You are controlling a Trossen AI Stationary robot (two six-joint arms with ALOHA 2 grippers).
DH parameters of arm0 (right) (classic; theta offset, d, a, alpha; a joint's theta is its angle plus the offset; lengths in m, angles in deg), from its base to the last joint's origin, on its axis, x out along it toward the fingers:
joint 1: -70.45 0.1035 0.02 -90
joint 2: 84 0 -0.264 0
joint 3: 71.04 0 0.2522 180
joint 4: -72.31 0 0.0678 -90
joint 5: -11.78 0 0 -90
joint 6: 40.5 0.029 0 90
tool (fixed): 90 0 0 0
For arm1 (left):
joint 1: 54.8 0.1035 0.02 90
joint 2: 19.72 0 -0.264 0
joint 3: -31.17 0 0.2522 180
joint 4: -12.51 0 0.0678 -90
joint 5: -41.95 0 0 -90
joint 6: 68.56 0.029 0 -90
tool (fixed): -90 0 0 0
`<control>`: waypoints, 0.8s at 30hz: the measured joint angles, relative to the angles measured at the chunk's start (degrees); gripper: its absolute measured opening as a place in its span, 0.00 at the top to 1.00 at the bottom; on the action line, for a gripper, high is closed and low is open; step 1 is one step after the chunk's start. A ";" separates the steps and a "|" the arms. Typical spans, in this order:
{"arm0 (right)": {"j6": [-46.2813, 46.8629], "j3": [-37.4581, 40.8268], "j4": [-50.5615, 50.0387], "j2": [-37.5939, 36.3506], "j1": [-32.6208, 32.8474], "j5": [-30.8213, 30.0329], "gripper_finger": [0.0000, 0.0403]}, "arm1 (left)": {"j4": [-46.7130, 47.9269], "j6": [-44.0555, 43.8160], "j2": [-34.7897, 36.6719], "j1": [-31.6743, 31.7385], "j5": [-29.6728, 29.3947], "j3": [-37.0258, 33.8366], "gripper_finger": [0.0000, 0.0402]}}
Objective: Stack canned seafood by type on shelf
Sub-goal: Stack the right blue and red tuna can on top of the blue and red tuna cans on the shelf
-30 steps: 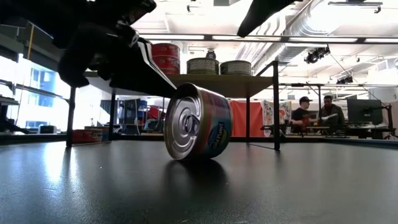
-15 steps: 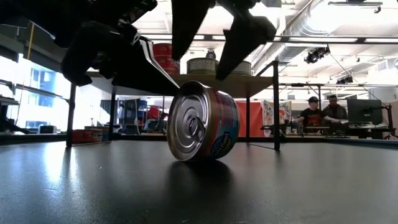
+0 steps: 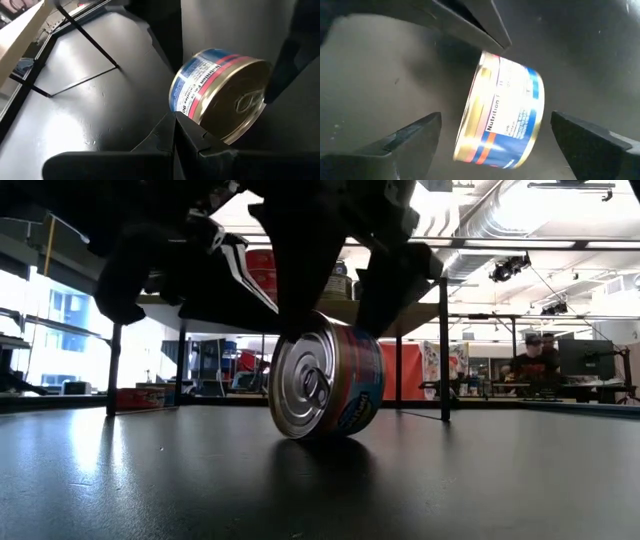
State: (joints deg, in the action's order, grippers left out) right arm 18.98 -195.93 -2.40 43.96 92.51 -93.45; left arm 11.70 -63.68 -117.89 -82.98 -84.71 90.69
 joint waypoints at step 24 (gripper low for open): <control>-6.36 -5.82 -0.54 1.06 2.63 -0.78 0.58 | 32.22 -37.10 26.73 -9.41 3.80 -0.02 1.00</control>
State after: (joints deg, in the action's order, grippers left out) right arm 12.62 -201.75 -2.94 45.01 95.14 -94.22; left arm 43.92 -100.78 -91.16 -92.39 -80.91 90.67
